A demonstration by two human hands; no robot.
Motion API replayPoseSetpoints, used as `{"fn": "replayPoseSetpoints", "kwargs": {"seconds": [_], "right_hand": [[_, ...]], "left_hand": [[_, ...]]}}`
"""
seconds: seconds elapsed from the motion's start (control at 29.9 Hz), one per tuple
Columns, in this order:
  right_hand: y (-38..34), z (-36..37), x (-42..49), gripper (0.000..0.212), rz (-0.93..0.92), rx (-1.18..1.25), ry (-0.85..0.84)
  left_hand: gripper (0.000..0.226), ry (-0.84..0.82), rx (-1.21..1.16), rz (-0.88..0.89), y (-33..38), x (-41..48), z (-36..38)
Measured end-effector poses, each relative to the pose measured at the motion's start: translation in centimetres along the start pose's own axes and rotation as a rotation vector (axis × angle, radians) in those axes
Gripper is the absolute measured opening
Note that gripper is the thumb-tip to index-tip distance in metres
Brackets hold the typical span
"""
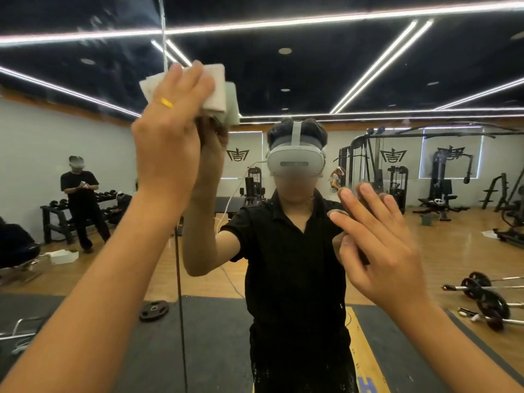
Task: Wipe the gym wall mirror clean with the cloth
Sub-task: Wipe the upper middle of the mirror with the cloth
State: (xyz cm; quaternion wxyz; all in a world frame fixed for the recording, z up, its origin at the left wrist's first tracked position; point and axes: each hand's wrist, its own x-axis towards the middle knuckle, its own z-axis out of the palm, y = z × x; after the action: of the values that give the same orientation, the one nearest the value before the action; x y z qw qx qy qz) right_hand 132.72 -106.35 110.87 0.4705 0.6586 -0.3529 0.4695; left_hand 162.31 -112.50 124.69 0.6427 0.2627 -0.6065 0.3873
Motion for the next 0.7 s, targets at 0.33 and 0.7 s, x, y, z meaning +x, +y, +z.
{"fn": "replayPoseSetpoints", "kwargs": {"seconds": [0.33,0.7], "right_hand": [[-0.1,0.0,0.0,0.035,0.002,-0.006,-0.001],[-0.1,-0.1,0.1,0.036,-0.009,-0.002,0.007]], "left_hand": [[0.042,-0.140,-0.115,0.007,2.5,-5.9,0.3],[0.040,-0.154,-0.235,-0.194,5.0,-6.3,0.8]]}}
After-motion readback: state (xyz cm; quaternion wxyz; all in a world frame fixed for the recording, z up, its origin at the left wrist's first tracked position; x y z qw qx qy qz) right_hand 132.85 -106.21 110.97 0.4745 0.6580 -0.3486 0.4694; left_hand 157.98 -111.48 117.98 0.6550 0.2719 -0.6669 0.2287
